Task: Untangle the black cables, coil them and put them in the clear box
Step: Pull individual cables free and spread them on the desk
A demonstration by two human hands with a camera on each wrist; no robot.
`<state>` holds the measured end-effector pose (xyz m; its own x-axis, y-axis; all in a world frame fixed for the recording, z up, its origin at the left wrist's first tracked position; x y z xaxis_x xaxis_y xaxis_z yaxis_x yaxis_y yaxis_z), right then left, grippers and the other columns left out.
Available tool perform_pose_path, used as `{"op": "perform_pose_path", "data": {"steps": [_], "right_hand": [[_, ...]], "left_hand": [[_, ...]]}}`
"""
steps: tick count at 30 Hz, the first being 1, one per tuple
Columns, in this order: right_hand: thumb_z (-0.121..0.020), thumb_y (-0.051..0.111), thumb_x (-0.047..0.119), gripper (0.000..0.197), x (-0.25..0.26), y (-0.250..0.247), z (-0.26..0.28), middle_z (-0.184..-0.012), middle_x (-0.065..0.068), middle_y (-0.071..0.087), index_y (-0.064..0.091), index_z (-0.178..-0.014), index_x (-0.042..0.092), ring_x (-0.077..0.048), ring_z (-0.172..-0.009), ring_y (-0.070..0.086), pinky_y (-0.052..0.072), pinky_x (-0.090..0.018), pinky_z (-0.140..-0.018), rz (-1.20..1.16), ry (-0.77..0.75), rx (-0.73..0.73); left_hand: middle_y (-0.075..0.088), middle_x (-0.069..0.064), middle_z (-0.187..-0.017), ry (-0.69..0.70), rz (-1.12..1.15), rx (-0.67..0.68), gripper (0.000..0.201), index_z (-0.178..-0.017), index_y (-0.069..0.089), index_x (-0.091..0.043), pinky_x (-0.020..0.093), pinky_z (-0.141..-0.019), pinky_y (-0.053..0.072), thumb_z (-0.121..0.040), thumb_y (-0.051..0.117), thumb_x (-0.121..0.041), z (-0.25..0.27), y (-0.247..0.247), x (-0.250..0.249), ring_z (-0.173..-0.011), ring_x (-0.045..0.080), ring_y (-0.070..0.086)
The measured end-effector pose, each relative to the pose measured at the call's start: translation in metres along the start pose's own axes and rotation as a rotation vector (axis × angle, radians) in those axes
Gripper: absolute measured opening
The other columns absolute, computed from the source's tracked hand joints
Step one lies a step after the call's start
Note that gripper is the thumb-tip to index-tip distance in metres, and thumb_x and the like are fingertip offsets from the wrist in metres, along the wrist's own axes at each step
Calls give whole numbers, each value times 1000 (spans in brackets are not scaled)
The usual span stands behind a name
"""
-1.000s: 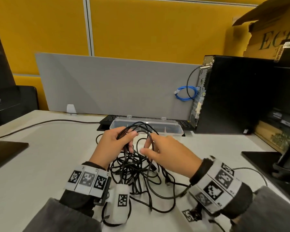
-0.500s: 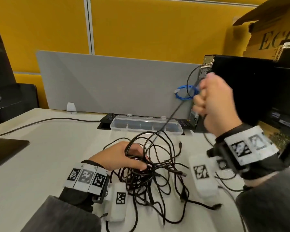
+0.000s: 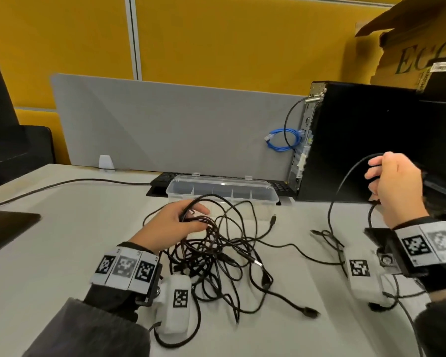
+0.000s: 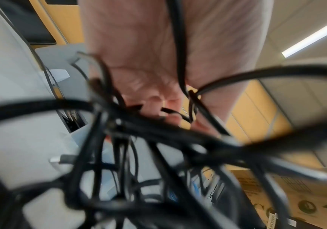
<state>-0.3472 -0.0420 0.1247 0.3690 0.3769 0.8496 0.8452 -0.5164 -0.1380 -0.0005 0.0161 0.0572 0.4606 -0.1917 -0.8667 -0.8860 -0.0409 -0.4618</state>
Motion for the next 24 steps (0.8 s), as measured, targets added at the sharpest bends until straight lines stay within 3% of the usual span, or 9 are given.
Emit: {"op": "perform_pose_path", "data": {"steps": [4, 7, 11, 13, 15, 16, 17, 20, 24], "right_hand": [[-96, 38, 11, 30, 0, -4, -5, -66, 1, 54, 54, -71, 13, -10, -60, 49, 34, -22, -56, 410, 68, 288], [-96, 43, 15, 19, 1, -3, 14, -83, -2, 56, 57, -85, 14, -20, -77, 55, 42, -27, -68, 934, -101, 602], [-97, 40, 27, 17, 6, 6, 44, -106, 1, 53, 52, -109, 25, -11, -84, 52, 48, -18, -63, 1108, 116, 1017], [-97, 43, 28, 27, -1, 10, 56, -118, 1, 50, 43, -123, 26, -8, -88, 51, 44, -15, -67, 1184, 142, 1133], [-93, 50, 33, 43, -13, 14, 65, -129, -3, 50, 36, -133, 21, -15, -106, 52, 42, -20, -81, 1283, 114, 1191], [-90, 54, 36, 48, -22, 16, 68, -129, -3, 51, 38, -132, 20, -17, -108, 52, 43, -22, -85, 1311, 107, 1212], [-88, 57, 36, 46, -27, 17, 70, -122, -1, 54, 43, -128, 19, -15, -101, 55, 45, -19, -81, 1314, 98, 1226], [-92, 54, 28, 19, -28, 14, 60, -89, 4, 51, 52, -108, 18, -6, -61, 46, 38, -7, -42, 1196, 184, 1155], [-95, 50, 28, 13, -1, -4, 18, -71, -4, 50, 52, -97, 15, -7, -40, 46, 39, -16, -36, 857, 207, 833]], "left_hand": [[55, -7, -68, -77, 32, -135, 22, -94, 62, -19, 16, -59, 39, -82, 60, -1, -2, -9, 2, -61, 0, 53], [56, -7, -71, -118, 78, -168, 12, -91, 65, -16, 24, -66, 38, -82, 62, -8, -2, -15, 4, -68, 8, 48], [63, 7, -85, -142, 98, -193, 26, -84, 67, -9, 44, -99, 39, -80, 69, -35, 2, -15, 3, -85, 10, 58], [58, 7, -67, -158, 91, -239, 37, -86, 66, -5, 41, -88, 43, -79, 68, -41, 1, -14, 6, -73, 12, 56], [49, -2, -68, -168, 76, -271, 42, -87, 65, -1, 30, -69, 40, -79, 66, -43, 0, -15, 8, -64, 11, 47], [55, 5, -75, -173, 63, -274, 41, -85, 65, -2, 27, -66, 38, -79, 66, -43, -1, -16, 9, -66, 12, 47], [58, 9, -82, -175, 52, -275, 38, -81, 64, -4, 25, -66, 38, -80, 66, -43, -2, -17, 11, -70, 14, 49], [55, 7, -79, -175, 37, -273, 34, -74, 61, -9, 24, -64, 38, -82, 64, -42, -3, -19, 14, -72, 17, 48], [61, 1, -79, -172, -44, -299, 36, -83, 67, -10, 25, -64, 35, -90, 53, -42, -5, -18, 16, -72, 9, 50]]}}
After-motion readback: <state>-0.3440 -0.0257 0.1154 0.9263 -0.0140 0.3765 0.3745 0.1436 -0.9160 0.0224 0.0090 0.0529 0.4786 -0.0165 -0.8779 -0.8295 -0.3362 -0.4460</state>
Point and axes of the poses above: each hand's wrist, its own z-axis away from the middle knuckle, its own y-axis out of the palm, x = y × z, the point moved 1 cm from there along -z, towards the middle knuckle
